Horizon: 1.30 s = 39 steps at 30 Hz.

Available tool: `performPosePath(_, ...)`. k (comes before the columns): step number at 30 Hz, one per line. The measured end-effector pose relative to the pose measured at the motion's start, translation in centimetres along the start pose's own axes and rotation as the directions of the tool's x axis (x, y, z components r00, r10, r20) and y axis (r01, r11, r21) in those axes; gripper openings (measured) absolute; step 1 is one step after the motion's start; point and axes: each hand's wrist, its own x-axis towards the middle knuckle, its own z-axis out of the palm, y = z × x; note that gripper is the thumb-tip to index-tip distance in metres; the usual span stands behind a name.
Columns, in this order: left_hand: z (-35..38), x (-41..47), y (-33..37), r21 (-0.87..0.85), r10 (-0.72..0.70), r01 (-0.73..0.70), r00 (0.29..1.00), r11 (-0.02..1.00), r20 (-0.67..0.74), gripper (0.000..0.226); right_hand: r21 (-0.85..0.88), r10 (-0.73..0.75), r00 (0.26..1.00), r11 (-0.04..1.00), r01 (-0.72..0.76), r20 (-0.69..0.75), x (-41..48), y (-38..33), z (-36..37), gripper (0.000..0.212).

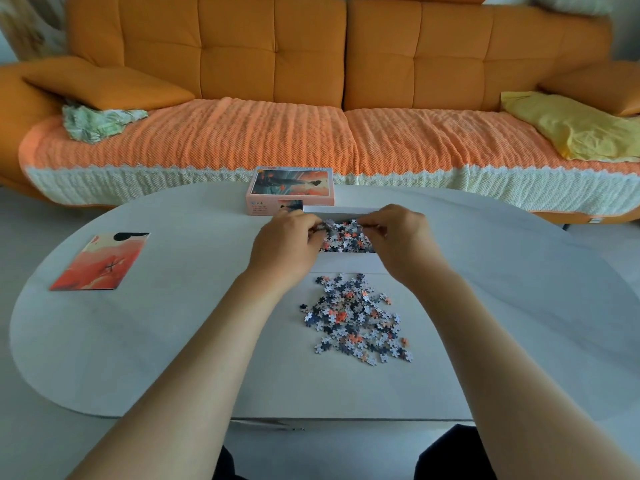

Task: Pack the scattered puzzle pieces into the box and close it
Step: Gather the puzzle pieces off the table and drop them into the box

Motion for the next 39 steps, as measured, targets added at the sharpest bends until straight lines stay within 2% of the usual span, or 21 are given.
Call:
performPosePath(4,1.7,0.5,-0.3,0.153,0.007,-0.028,0.99,0.988,0.139,0.035,-0.101,-0.025,0.994,0.994,0.037,0.111,0.3,1.1,1.4,0.024)
performPosePath(6,2.1,0.4,-0.6,0.184,0.0,-0.032,0.985,0.982,0.173,0.039,-0.115,-0.061,0.993,0.991,0.073,0.106,0.0,1.5,1.6,0.025)
performPosePath(8,2.0,0.2,-0.6,0.143,0.048,-0.064,0.992,0.988,0.114,0.036,-0.108,-0.076,0.991,0.99,0.087,0.107,-0.3,1.5,1.5,0.027)
performPosePath(10,1.8,0.0,-0.4,0.088,0.117,-0.124,0.989,0.988,0.087,0.03,-0.091,-0.135,0.975,0.984,0.153,0.178,-0.7,1.2,1.5,0.028)
performPosePath(13,1.7,-0.7,-0.6,0.073,0.168,-0.184,0.967,0.98,0.19,0.03,-0.112,-0.161,0.934,0.972,0.206,0.32,-1.5,1.0,1.7,0.032)
performPosePath(16,1.5,-1.3,-0.9,0.046,0.175,-0.191,0.956,0.981,0.234,0.038,-0.08,-0.177,0.951,0.976,0.203,0.253,-1.9,1.0,1.3,0.032)
performPosePath(18,0.9,-1.7,-0.7,0.013,0.214,-0.219,0.964,0.976,0.155,0.035,-0.056,-0.232,0.961,0.969,0.242,0.149,-2.1,0.8,0.6,0.032)
performPosePath(20,0.2,-2.2,-0.5,-0.01,0.261,-0.261,0.962,0.965,0.077,0.029,-0.017,-0.265,0.957,0.963,0.268,0.12,-2.4,0.3,-0.2,0.031)
performPosePath(22,-0.2,-3.1,-0.3,-0.074,0.274,-0.268,0.959,0.961,0.075,0.023,0.007,-0.248,0.948,0.968,0.252,0.2,-3.0,-0.2,-1.0,0.029)
performPosePath(24,-0.2,-4.3,-0.1,-0.116,0.261,-0.245,0.953,0.963,0.154,0.024,-0.056,-0.19,0.918,0.973,0.223,0.35,-3.8,-0.6,-1.2,0.027)
performPosePath(26,0.4,-5.5,-0.1,-0.075,0.247,-0.235,0.928,0.969,0.279,0.039,-0.173,-0.08,0.867,0.967,0.188,0.492,-4.6,-0.7,-0.9,0.036)
performPosePath(28,1.1,-6.3,-0.2,0.033,0.207,-0.243,0.884,0.969,0.419,0.059,-0.261,0.009,0.828,0.951,0.167,0.56,-5.3,-0.7,-0.4,0.05)
performPosePath(30,1.6,-6.7,-0.2,0.083,0.198,-0.268,0.857,0.96,0.476,0.06,-0.274,0.02,0.822,0.947,0.167,0.569,-5.6,-0.9,0.1,0.05)
performPosePath(34,1.0,-6.5,0.0,-0.052,0.194,-0.191,0.885,0.98,0.423,0.051,-0.243,0.042,0.832,0.963,0.113,0.553,-5.5,-1.0,0.1,0.042)
performPosePath(37,0.9,-6.3,-0.1,-0.024,0.188,-0.2,0.869,0.98,0.458,0.057,-0.272,0.068,0.835,0.957,0.099,0.545,-5.7,-0.9,0.1,0.046)
performPosePath(39,1.2,-6.3,0.0,-0.023,0.196,-0.209,0.869,0.978,0.455,0.053,-0.278,0.08,0.834,0.956,0.091,0.546,-5.7,-1.0,0.3,0.042)
